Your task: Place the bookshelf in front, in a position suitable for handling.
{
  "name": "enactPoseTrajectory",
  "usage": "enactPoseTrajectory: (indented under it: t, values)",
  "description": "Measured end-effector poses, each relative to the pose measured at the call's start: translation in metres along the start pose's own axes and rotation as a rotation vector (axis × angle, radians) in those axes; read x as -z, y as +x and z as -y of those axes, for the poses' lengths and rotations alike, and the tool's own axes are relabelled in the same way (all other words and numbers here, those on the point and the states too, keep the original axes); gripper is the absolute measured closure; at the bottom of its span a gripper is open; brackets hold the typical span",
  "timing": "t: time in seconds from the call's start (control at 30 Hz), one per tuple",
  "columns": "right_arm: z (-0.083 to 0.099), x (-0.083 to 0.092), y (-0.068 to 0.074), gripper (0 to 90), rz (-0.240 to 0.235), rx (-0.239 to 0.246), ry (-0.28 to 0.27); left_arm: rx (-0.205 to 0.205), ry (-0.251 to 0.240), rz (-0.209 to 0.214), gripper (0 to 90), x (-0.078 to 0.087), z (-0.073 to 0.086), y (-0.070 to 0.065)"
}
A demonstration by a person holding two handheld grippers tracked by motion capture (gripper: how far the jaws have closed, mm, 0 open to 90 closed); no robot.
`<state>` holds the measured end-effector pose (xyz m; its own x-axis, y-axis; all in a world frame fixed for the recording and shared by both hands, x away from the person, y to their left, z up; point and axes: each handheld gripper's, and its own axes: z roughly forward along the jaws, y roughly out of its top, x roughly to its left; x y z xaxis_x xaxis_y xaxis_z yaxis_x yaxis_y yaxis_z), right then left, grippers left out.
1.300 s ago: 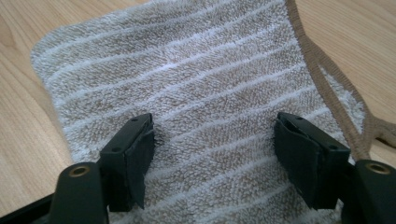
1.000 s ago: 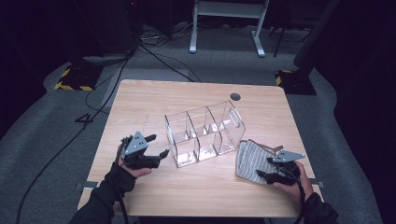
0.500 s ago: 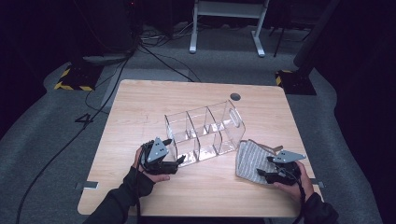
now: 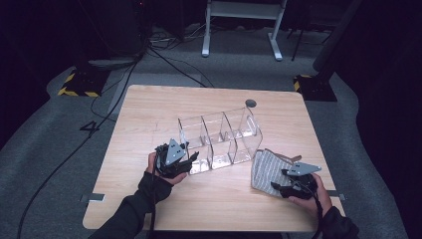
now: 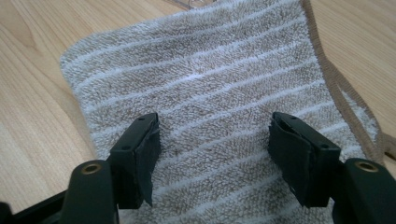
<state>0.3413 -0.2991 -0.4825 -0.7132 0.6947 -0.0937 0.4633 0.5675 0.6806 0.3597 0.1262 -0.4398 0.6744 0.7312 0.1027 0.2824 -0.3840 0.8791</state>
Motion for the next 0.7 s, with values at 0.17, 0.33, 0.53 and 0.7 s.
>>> enactPoseTrajectory:
  t: [0.17,0.33,0.53,0.7]
  values:
    - [0.002,0.0,-0.001,34.4,-0.006,-0.009,-0.005,-0.009,0.004,0.014,51.8,-0.012,-0.007,0.003]
    - [0.004,0.001,-0.002,35.3,-0.011,-0.012,-0.004,-0.035,-0.001,0.076,52.0,-0.027,-0.016,0.005]
    - [0.006,0.004,0.0,38.9,-0.047,0.004,-0.009,-0.054,-0.006,0.133,52.1,-0.035,-0.02,0.005]
    - [0.004,0.006,0.006,38.8,-0.085,0.04,-0.01,-0.053,-0.008,0.156,52.0,-0.034,-0.02,0.003]
